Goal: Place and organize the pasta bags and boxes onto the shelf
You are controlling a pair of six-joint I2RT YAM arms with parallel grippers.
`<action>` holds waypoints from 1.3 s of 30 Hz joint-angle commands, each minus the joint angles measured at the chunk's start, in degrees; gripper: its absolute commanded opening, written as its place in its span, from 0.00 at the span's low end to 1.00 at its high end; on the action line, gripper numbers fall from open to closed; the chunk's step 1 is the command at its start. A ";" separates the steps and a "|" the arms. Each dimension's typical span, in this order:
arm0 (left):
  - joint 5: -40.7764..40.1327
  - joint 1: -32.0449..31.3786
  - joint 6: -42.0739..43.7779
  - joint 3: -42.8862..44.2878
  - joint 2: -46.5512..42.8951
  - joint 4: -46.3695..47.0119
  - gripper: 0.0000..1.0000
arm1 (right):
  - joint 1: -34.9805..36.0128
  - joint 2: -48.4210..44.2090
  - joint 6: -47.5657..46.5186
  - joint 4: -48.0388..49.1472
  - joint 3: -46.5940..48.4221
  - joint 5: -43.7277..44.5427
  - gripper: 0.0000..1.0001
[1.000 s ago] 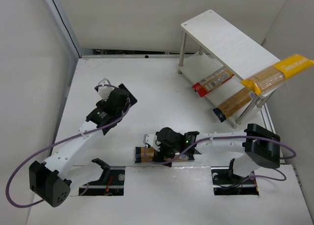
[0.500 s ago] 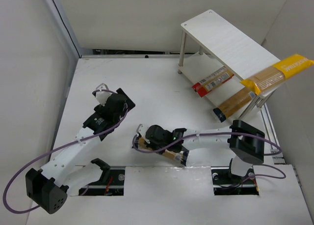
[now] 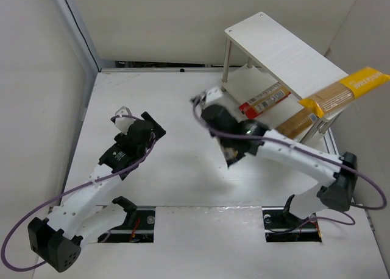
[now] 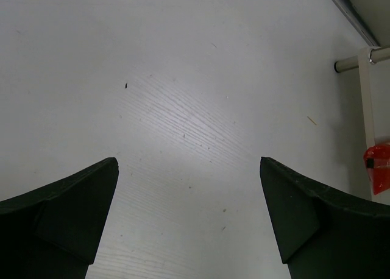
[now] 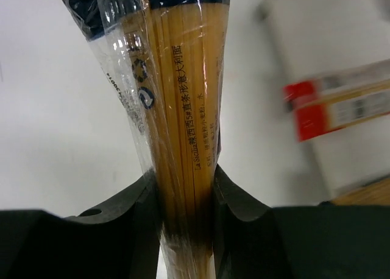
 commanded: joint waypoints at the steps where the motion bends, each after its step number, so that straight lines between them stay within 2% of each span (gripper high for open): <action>1: -0.08 0.26 -0.75 -0.50 -1.78 0.91 1.00 | -9.01 -10.17 -0.48 5.62 11.26 12.89 0.00; 6: 0.97 0.26 -0.23 -0.50 -1.79 2.05 1.00 | -21.84 -10.81 -1.29 8.81 21.38 14.03 0.00; 10: 2.37 0.26 0.30 -0.50 -1.17 4.16 1.00 | -34.83 -5.98 4.50 3.02 31.48 13.51 0.00; 11: 2.38 0.26 0.30 -0.50 -0.65 4.16 1.00 | -36.70 -3.45 6.08 1.35 36.11 12.64 0.00; 13: 2.91 0.26 0.92 -0.50 -0.12 4.87 1.00 | -40.65 -1.24 9.95 -0.95 39.48 11.32 0.00; 18: 2.91 0.26 2.05 0.03 -0.12 5.92 1.00 | -47.78 6.40 19.43 -3.66 48.00 4.92 0.00; 20: 2.91 0.26 2.06 0.03 -0.12 5.92 1.00 | -50.24 7.91 26.64 -5.78 48.90 -0.26 0.00; 22: 2.91 0.26 2.06 0.55 -0.12 5.40 1.00 | -52.79 8.70 32.95 -5.78 48.38 -1.51 0.00; 26: 1.85 0.26 2.59 1.17 -1.26 3.99 1.00 | -55.61 9.94 37.03 -5.25 48.38 -4.15 0.00; 30: 0.80 0.26 3.11 1.17 -2.49 3.99 1.00 | -57.19 11.86 37.03 -5.25 48.38 -5.83 0.01; 31: 0.80 0.26 3.11 1.17 -3.10 3.99 1.00 | -57.80 11.87 37.03 -5.78 48.38 -7.48 0.08; 32: 0.80 0.26 3.11 1.17 -3.11 3.99 1.00 | -57.81 11.87 37.03 -5.78 47.59 -8.19 0.39; 33: 0.80 0.26 3.11 1.17 -3.11 3.99 1.00 | -57.81 11.87 37.03 -5.26 46.80 -9.07 0.59; 34: 0.80 0.26 3.11 1.17 -3.11 3.99 1.00 | -57.81 11.87 37.03 -4.73 45.84 -9.69 0.74; 35: 0.28 0.26 3.11 1.17 -3.11 3.99 1.00 | -57.81 11.18 37.03 -3.86 44.87 -10.30 0.97; 36: 0.27 0.26 3.11 1.17 -3.11 3.38 1.00 | -57.81 9.95 35.47 -1.85 43.38 -10.83 1.00; 39: 0.27 0.26 3.11 1.70 -3.63 3.37 1.00 | -57.11 7.58 33.00 -0.51 43.37 -10.14 1.00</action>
